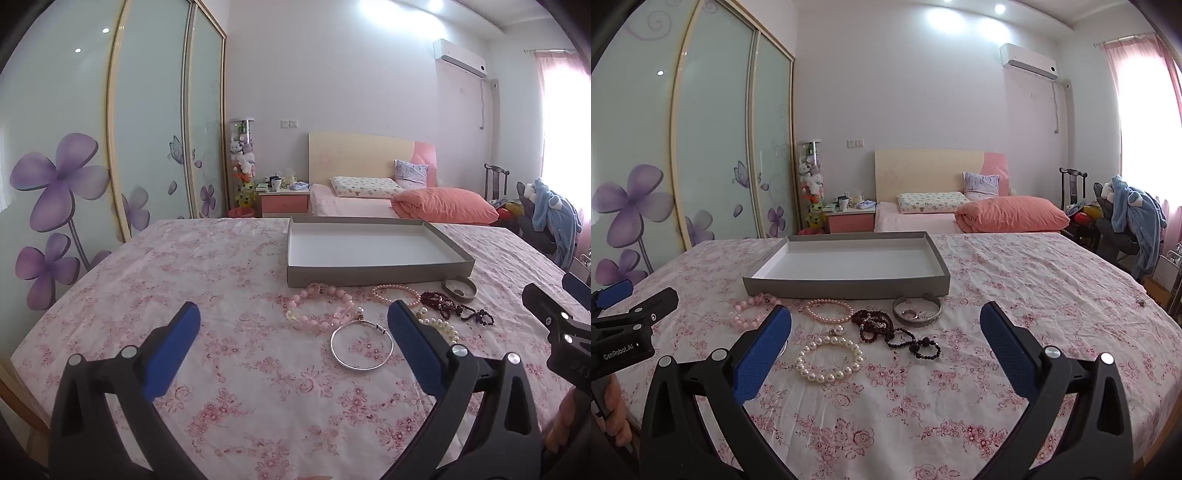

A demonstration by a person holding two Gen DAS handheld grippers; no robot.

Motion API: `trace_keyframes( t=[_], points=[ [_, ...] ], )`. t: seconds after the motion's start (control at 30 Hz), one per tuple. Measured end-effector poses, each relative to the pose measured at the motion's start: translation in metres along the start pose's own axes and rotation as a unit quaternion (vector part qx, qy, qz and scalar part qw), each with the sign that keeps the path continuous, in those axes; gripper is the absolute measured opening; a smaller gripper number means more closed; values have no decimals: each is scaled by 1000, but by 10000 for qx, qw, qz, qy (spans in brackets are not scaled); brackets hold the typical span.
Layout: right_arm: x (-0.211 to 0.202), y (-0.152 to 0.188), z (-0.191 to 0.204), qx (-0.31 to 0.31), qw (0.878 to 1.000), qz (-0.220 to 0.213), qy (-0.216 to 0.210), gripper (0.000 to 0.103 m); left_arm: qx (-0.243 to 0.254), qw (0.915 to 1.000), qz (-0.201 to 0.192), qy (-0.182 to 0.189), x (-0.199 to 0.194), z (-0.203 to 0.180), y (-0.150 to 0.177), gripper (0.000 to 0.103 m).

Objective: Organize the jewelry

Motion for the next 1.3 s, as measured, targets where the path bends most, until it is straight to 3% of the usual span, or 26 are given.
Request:
trace_keyframes(
  t=[1.3],
  points=[
    [1, 2, 0, -18, 10000, 9, -4, 101, -13, 10000, 35, 1, 0, 0, 0, 99]
  ],
)
Point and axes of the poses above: each gripper's, at about its wrist camera, not at the fingertips, and x roughly the way its jaws point, z to its left, y to its underside, the point moved 4 cm from there along x, roughly the way its jaws point, and after that the axes turned 11 degrees about z, right-handed, at the moved point
